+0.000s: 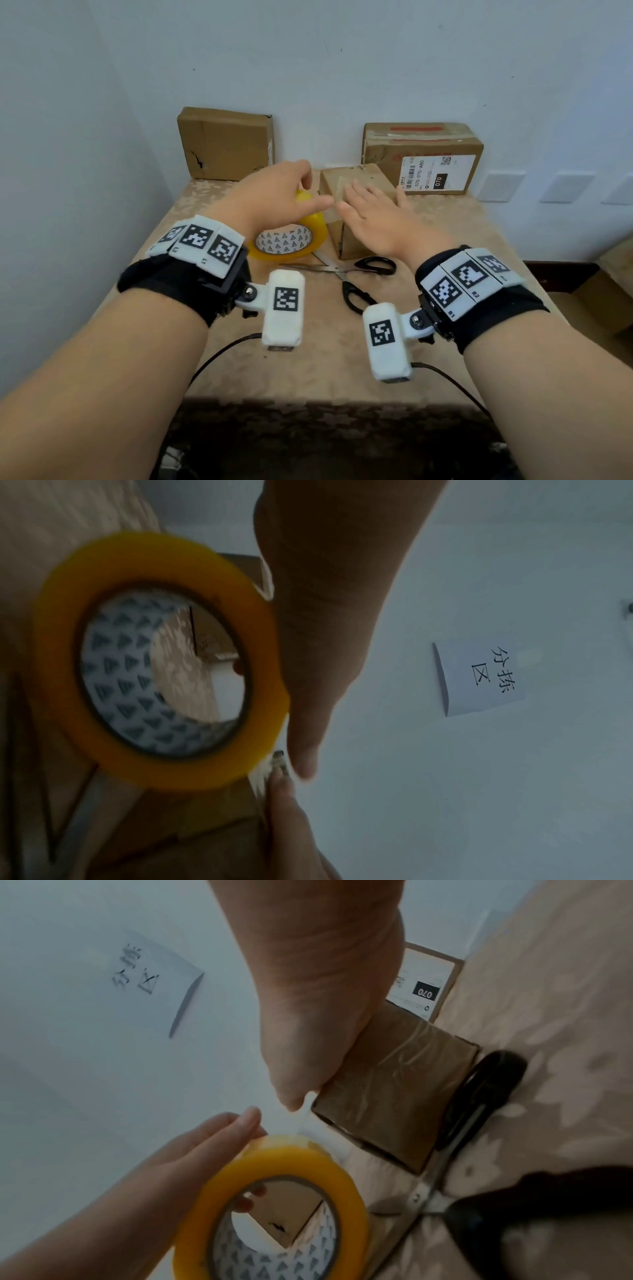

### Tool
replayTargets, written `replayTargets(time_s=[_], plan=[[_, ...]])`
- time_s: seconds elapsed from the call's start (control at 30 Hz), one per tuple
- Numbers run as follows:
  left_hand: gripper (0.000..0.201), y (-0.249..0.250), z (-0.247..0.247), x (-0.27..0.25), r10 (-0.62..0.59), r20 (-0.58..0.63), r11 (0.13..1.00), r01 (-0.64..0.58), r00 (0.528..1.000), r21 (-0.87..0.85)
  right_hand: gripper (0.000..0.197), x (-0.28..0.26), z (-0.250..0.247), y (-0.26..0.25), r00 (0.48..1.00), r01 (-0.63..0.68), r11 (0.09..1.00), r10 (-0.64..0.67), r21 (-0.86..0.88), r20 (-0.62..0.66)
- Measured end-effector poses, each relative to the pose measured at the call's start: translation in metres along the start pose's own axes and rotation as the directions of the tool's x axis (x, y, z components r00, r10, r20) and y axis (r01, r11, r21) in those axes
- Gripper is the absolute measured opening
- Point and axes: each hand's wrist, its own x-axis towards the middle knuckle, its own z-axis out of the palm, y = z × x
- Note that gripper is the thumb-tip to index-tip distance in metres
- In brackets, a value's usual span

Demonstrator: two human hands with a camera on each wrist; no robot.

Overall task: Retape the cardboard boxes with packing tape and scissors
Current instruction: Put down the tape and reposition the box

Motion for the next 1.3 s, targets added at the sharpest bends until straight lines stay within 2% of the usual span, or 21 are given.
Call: replayTargets(time_s=[0.1, 0.2, 0.4, 0.53, 0.77, 0.97, 1.07, 1.3], plan=[[0.060, -0.011, -0.004, -0.016, 0.057, 0.062, 0.998, -0.059, 0.996, 0.029, 0.061, 0.002, 0.007, -0.007, 0.997, -0.041, 0.999, 0.040, -0.012, -0.059], [0.064, -0.013, -0.002, -0.024, 0.069, 0.038, 0.998, -0.069, 0.997, 0.001, 0.064, 0.004, 0.011, -0.011, 0.991, -0.074, 0.997, 0.069, -0.038, -0.114], [0.051, -0.002, -0.013, -0.019, 0.042, 0.140, 0.990, -0.060, 0.989, 0.130, 0.062, 0.005, 0.013, -0.009, 0.993, -0.057, 0.995, 0.048, -0.078, -0.112], [0.048, 0.002, -0.010, -0.004, 0.026, 0.239, 0.987, -0.062, 0.971, 0.146, 0.062, 0.007, 0.014, -0.009, 0.993, -0.069, 0.995, 0.060, -0.075, -0.106], [0.038, -0.007, -0.011, 0.000, -0.022, 0.295, 0.995, -0.009, 0.955, 0.101, 0.061, 0.009, 0.015, -0.006, 0.990, -0.061, 0.996, 0.052, -0.064, -0.129], [0.049, -0.003, -0.009, -0.007, 0.006, 0.214, 0.962, -0.064, 0.977, 0.265, 0.061, 0.013, 0.014, -0.005, 0.989, -0.069, 0.996, 0.061, -0.054, -0.132], [0.048, -0.002, -0.010, -0.007, 0.021, 0.176, 0.949, -0.075, 0.984, 0.305, 0.061, 0.014, 0.015, -0.006, 0.987, -0.069, 0.996, 0.060, -0.058, -0.147], [0.050, 0.002, -0.006, 0.002, -0.038, 0.273, 0.951, -0.049, 0.961, 0.307, 0.060, 0.019, 0.014, -0.005, 0.989, -0.079, 0.994, 0.070, -0.069, -0.129]])
